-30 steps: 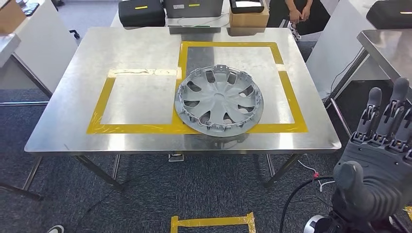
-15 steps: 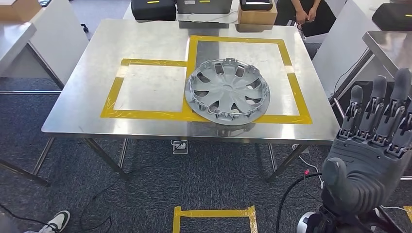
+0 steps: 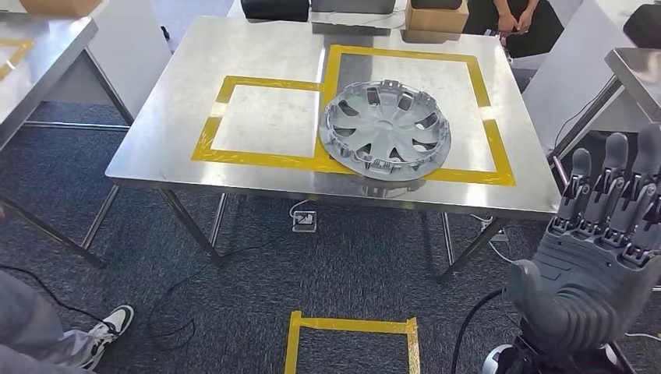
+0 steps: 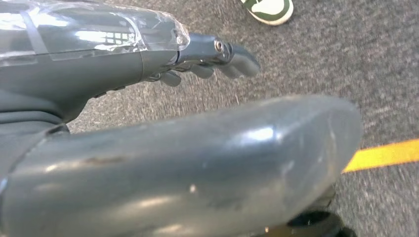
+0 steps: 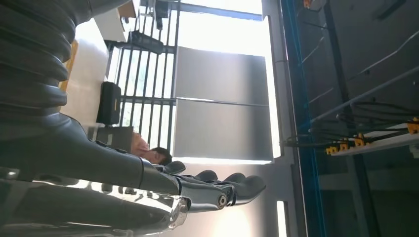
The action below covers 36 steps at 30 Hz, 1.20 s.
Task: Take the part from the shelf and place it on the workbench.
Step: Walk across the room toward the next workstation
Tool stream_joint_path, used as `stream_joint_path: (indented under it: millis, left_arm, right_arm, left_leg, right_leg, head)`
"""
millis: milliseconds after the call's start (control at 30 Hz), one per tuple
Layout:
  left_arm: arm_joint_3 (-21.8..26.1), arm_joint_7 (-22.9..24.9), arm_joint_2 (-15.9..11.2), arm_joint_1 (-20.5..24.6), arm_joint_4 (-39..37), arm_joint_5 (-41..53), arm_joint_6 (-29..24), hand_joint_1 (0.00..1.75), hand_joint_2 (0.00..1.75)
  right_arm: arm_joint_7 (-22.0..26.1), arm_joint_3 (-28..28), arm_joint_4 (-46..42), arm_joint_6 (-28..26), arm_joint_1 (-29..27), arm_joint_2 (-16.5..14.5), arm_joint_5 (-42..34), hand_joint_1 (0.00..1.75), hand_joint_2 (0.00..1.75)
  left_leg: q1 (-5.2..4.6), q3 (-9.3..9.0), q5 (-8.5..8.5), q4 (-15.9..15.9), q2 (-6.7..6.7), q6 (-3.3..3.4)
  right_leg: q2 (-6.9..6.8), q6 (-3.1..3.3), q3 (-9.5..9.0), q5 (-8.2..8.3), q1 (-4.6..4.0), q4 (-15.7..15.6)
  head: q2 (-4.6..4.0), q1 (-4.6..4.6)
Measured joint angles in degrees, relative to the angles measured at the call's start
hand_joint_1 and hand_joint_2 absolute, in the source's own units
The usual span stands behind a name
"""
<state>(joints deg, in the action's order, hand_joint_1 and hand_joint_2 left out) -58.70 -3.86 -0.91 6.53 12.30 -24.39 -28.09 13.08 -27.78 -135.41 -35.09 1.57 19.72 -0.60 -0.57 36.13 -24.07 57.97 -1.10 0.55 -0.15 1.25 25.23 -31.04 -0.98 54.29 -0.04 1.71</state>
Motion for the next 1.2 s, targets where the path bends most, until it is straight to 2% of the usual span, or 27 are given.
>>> stream_joint_path:
  millis: [33,67,167,200,233,267,300,333,367,433,500,533,567,600,667,700,733,767,833,900,933,967,1033,1067,1100,1167,1200]
  left_arm:
    - [-0.1,0.0,0.0,0.0,0.0,0.0,0.0,0.00,0.00]
    - [-0.1,-0.1,0.0,0.0,0.0,0.1,0.0,0.00,0.00]
    - [-0.3,-0.2,-0.1,0.0,0.0,0.2,0.0,0.00,0.00]
    - [-0.4,-0.2,-0.1,0.0,0.0,0.2,-0.1,0.00,0.00]
    - [-0.4,-0.3,-0.1,0.0,0.0,0.2,-0.1,0.00,0.00]
    - [-0.4,-0.3,-0.1,0.0,0.0,0.2,-0.1,0.00,0.00]
    - [-0.4,-0.3,-0.2,0.1,0.0,0.2,-0.1,0.00,0.00]
    - [-0.4,-0.3,-0.1,0.1,0.0,0.2,-0.1,0.00,0.00]
    - [-0.5,-0.3,-0.1,0.2,0.0,0.2,-0.1,0.00,0.00]
    - [-0.6,-0.2,-0.1,0.3,0.0,0.3,-0.2,0.00,0.00]
    - [-0.8,-0.1,-0.2,0.4,0.0,0.3,-0.2,0.00,0.00]
    - [-0.9,0.0,-0.2,0.4,0.0,0.3,-0.2,0.00,0.00]
    - [-0.9,0.0,-0.1,0.4,0.0,0.4,-0.2,0.00,0.00]
    - [-1.0,0.0,-0.1,0.4,0.0,0.4,-0.2,0.00,0.00]
    - [-1.1,0.0,-0.1,0.4,0.0,0.4,-0.2,0.00,0.00]
    - [-1.2,0.0,0.0,0.4,0.0,0.4,-0.2,0.00,0.00]
    - [-1.3,0.0,0.0,0.4,0.0,0.4,-0.2,0.00,0.00]
    - [-1.3,-0.1,0.0,0.4,0.0,0.4,-0.2,0.00,0.00]
    - [-1.4,-0.2,0.1,0.4,0.0,0.4,-0.2,0.00,0.00]
    - [-1.4,-0.3,0.4,0.4,0.0,0.4,-0.2,0.00,0.00]
    - [-1.4,-0.3,0.5,0.4,0.0,0.4,-0.2,0.00,0.00]
    - [-1.4,-0.3,0.6,0.4,0.0,0.4,-0.2,0.00,0.00]
    - [-1.4,-0.3,0.7,0.2,0.0,0.3,-0.2,0.00,0.00]
    - [-1.4,-0.3,0.7,0.2,0.0,0.3,-0.2,0.00,0.00]
    - [-1.4,-0.3,0.7,0.1,0.0,0.2,-0.2,0.00,0.00]
    - [-1.4,-0.3,0.6,0.1,0.0,0.2,-0.2,0.00,0.00]
    - [-1.4,-0.3,0.6,0.1,0.0,0.1,-0.2,0.00,0.00]
  right_arm:
    - [-0.4,0.0,0.2,0.4,-0.1,0.1,0.4,0.00,1.75]
    - [-0.7,-0.1,0.4,0.8,-0.2,0.1,0.8,0.00,1.75]
    - [-1.5,-0.3,1.3,2.1,-0.6,0.2,2.1,0.00,1.75]
    - [-1.7,-0.4,1.7,2.5,-0.7,0.3,2.5,0.00,1.75]
    - [-1.7,-0.5,2.0,2.7,-0.8,0.4,2.9,0.00,1.75]
    - [-1.7,-0.7,2.4,3.0,-0.8,0.5,3.1,0.00,1.75]
    - [-1.7,-0.8,2.6,3.1,-0.9,0.6,3.2,0.00,1.75]
    - [-1.6,-0.8,2.8,3.2,-0.8,0.6,3.2,0.00,1.75]
    - [-1.5,-0.9,2.9,3.3,-0.8,0.7,3.3,0.00,1.75]
    - [-1.5,-1.0,3.0,3.3,-0.6,0.8,3.5,0.00,1.75]
    - [-1.7,-1.0,3.0,3.2,-0.6,1.1,3.6,0.00,1.75]
    - [-1.7,-1.0,3.0,3.2,-0.6,1.2,3.6,0.00,1.75]
    - [-1.8,-1.0,3.0,3.2,-0.7,1.3,3.6,0.00,1.75]
    - [-1.8,-1.0,3.0,3.1,-0.7,1.5,3.6,0.00,1.75]
    - [-2.0,-1.0,3.0,3.1,-0.7,1.7,3.7,0.00,1.75]
    - [-2.1,-1.0,3.0,3.1,-0.7,1.8,3.8,0.00,1.75]
    - [-2.3,-1.0,3.1,3.0,-0.7,1.9,4.0,0.00,1.75]
    - [-2.6,-1.0,3.1,2.9,-0.7,2.0,4.1,0.00,1.75]
    - [-2.9,-0.9,3.1,2.7,-0.6,2.3,4.4,0.00,1.75]
    - [-3.3,-0.7,2.8,2.5,-0.5,2.7,4.7,0.00,1.75]
    - [-3.5,-0.6,2.6,2.4,-0.4,3.0,4.9,0.00,1.75]
    - [-3.7,-0.5,2.4,2.4,-0.4,3.2,5.1,0.00,1.75]
    - [-4.2,-0.4,2.0,2.5,-0.3,3.6,5.4,0.00,1.75]
    - [-4.5,-0.3,1.9,2.6,-0.3,3.7,5.5,0.00,1.75]
    - [-4.7,-0.1,1.7,2.7,-0.3,3.8,5.7,0.00,1.75]
    - [-5.1,0.2,1.5,2.9,-0.3,3.8,6.0,0.00,1.75]
    - [-5.3,0.3,1.4,3.0,-0.3,3.8,6.1,0.00,1.75]
  left_leg:
    - [0.02,0.38,-0.70,0.4,0.23,-0.31]
    - [0.05,0.97,-2.43,1.6,0.49,-0.64]
    - [0.70,3.33,-10.56,10.8,1.02,-1.88]
    - [0.99,3.56,-11.52,13.7,1.03,-2.31]
    - [1.27,3.11,-10.99,15.2,1.06,-2.73]
    - [1.57,1.80,-9.44,15.0,1.12,-3.13]
    - [1.88,-0.40,-7.70,13.0,1.20,-3.53]
    - [2.19,-3.13,-7.05,9.6,1.28,-3.92]
    - [2.31,-5.91,-7.26,5.8,1.30,-3.99]
    - [2.19,-8.89,-9.01,1.0,1.22,-3.22]
    - [1.96,-8.70,-8.88,0.3,1.17,-1.69]
    - [1.92,-8.25,-8.34,0.3,1.18,-1.04]
    - [1.93,-7.67,-7.73,0.3,1.19,-0.40]
    - [1.92,-6.95,-7.03,0.2,1.20,0.12]
    - [1.67,-5.31,-5.65,0.3,1.11,0.63]
    - [1.50,-4.36,-4.92,0.3,1.08,0.73]
    - [1.30,-3.42,-4.22,0.4,1.06,0.78]
    - [1.12,-2.52,-3.55,0.4,1.06,0.80]
    - [0.82,-1.08,-2.29,0.4,1.06,0.73]
    - [0.61,-0.19,-1.19,0.5,1.07,0.38]
    - [0.64,0.11,-0.63,0.4,1.10,0.11]
    - [0.69,0.37,-0.05,0.3,1.16,-0.24]
    - [0.87,0.85,0.61,0.1,1.21,-0.95]
    - [0.93,1.30,-0.56,0.8,1.19,-1.23]
    - [0.96,1.95,-2.78,2.6,1.15,-1.45]
    - [1.10,3.69,-8.89,9.2,1.10,-1.79]
    - [1.11,4.27,-10.71,12.8,1.10,-1.98]
  right_leg:
    - [-0.13,0.03,0.36,0.74,0.12,-0.4]
    - [-0.30,0.12,0.85,1.56,0.31,-0.8]
    - [-0.65,0.27,3.15,3.54,0.60,-0.9]
    - [-0.76,0.10,4.07,4.11,0.70,-0.7]
    - [-0.86,-0.13,5.02,4.59,0.84,-0.4]
    - [-0.94,-0.44,6.05,5.01,1.04,0.1]
    - [-0.99,-0.78,7.10,5.34,1.27,0.8]
    - [-1.00,-1.13,8.10,5.56,1.43,1.6]
    - [-1.00,-1.47,8.96,5.72,1.52,2.5]
    - [-0.99,-2.22,9.90,6.22,1.53,3.6]
    - [-0.96,-3.01,10.16,6.84,1.71,3.7]
    - [-0.88,-3.37,10.34,6.28,1.86,3.9]
    - [-0.76,-3.68,10.66,4.66,1.97,5.0]
    - [-0.63,-3.96,11.14,1.98,2.05,7.1]
    - [-0.44,-4.26,12.04,-3.89,2.05,13.9]
    - [-0.41,-4.25,12.14,-5.39,2.03,17.0]
    - [-0.40,-4.13,11.71,-5.44,2.01,18.8]
    - [-0.38,-3.88,10.59,-4.31,1.95,18.8]
    - [-0.25,-2.91,5.97,-1.15,1.56,13.1]
    - [-0.06,-1.72,0.49,-0.60,0.96,4.5]
    - [0.01,-1.37,-1.05,-1.00,0.70,1.6]
    - [0.03,-1.20,-1.67,-1.26,0.51,0.1]
    - [-0.17,-0.98,-1.13,-0.27,0.43,-0.7]
    - [-0.32,-0.73,-0.64,0.49,0.52,-0.9]
    - [-0.48,-0.48,0.03,1.31,0.65,-1.1]
    - [-0.61,-0.19,1.87,2.54,0.76,-0.8]
    - [-0.66,-0.18,2.97,3.07,0.75,-0.3]
  head:
    - [0.00,0.04]
    - [0.00,-0.13]
    - [0.00,-1.18]
    - [0.00,-1.42]
    - [0.00,-1.60]
    - [0.00,-1.74]
    - [0.00,-1.84]
    - [0.00,-1.97]
    - [0.00,-2.14]
    - [0.00,-2.21]
    - [-0.01,-1.99]
    - [-0.01,-1.86]
    - [-0.01,-1.71]
    - [-0.01,-1.49]
    - [0.00,-0.91]
    - [0.00,-0.68]
    - [0.00,-0.48]
    - [0.00,-0.26]
    - [0.00,0.12]
    - [0.00,0.26]
    - [0.00,0.24]
    - [0.00,0.26]
    - [0.00,0.33]
    - [-0.01,0.29]
    - [-0.01,0.08]
    - [-0.01,-0.60]
    - [0.00,-0.96]
